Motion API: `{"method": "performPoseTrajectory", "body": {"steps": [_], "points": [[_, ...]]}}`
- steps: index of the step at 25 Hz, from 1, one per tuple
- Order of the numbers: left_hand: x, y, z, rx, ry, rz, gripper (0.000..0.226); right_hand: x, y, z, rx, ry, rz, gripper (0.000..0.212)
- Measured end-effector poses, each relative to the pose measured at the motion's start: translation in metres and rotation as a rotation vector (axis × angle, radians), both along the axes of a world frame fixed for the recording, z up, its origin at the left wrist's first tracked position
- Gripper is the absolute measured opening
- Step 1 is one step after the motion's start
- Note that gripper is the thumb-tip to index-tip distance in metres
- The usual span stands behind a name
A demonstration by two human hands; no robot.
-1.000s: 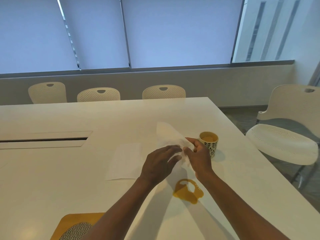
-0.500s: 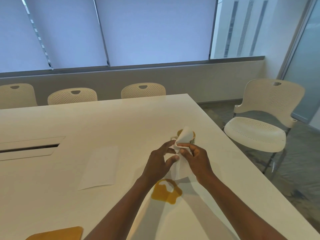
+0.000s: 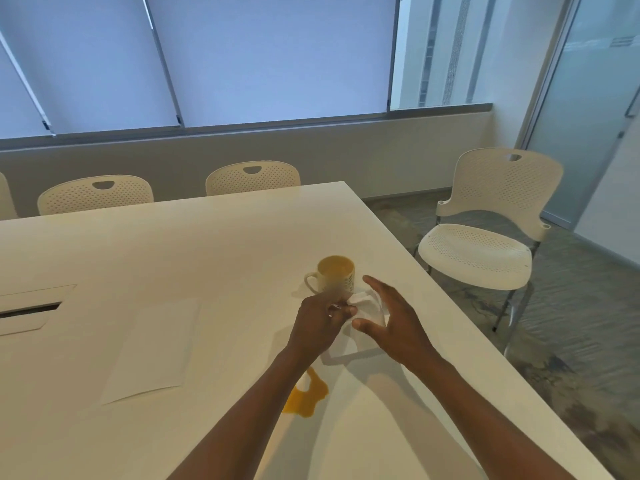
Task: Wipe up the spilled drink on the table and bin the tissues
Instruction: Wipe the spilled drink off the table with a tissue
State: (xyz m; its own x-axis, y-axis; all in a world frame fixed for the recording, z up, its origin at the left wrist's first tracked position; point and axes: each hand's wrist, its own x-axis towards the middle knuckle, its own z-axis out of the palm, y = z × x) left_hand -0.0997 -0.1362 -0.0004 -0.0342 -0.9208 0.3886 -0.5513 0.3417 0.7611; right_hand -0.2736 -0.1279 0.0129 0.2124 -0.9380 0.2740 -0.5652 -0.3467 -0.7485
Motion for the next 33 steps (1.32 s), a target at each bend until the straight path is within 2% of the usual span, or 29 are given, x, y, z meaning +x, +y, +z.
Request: {"method": "performPoseTrajectory", "body": {"steps": [2,5,9,14,16,20,25,30,33], "points": [[-0.013,-0.006,0.001,0.006,0.066,0.012,0.011,-0.009,-0.002,-0.003,0.065,-0.023,0.035,0.064],[-0.027,-0.014,0.001,0.006,0.128,0.033,0.012,-0.013,-0.006,-0.011,0.064,-0.104,-0.040,0.050],[-0.027,-0.019,-0.002,-0.017,0.119,0.063,0.014,-0.012,-0.021,-0.018,0.075,-0.141,-0.141,0.039],[0.004,-0.027,-0.006,-0.170,0.062,0.415,0.011,-0.018,-0.039,-0.024,0.117,-0.201,-0.159,0.032],[0.018,-0.036,-0.007,-0.075,0.057,0.503,0.020,-0.020,-0.048,-0.030,0.143,-0.222,-0.205,0.031],[0.041,-0.061,-0.017,0.204,0.110,0.401,0.031,-0.021,-0.065,-0.039,0.212,-0.226,-0.233,0.032],[0.042,-0.076,-0.013,0.295,0.235,0.269,0.028,-0.015,-0.080,-0.040,0.260,-0.273,-0.206,0.030],[0.040,-0.087,-0.016,0.467,0.431,0.259,0.049,-0.006,-0.089,-0.037,0.239,-0.267,-0.172,0.031],[0.038,-0.092,-0.014,0.512,0.541,0.254,0.049,-0.001,-0.094,-0.038,0.252,-0.270,-0.156,0.029]]}}
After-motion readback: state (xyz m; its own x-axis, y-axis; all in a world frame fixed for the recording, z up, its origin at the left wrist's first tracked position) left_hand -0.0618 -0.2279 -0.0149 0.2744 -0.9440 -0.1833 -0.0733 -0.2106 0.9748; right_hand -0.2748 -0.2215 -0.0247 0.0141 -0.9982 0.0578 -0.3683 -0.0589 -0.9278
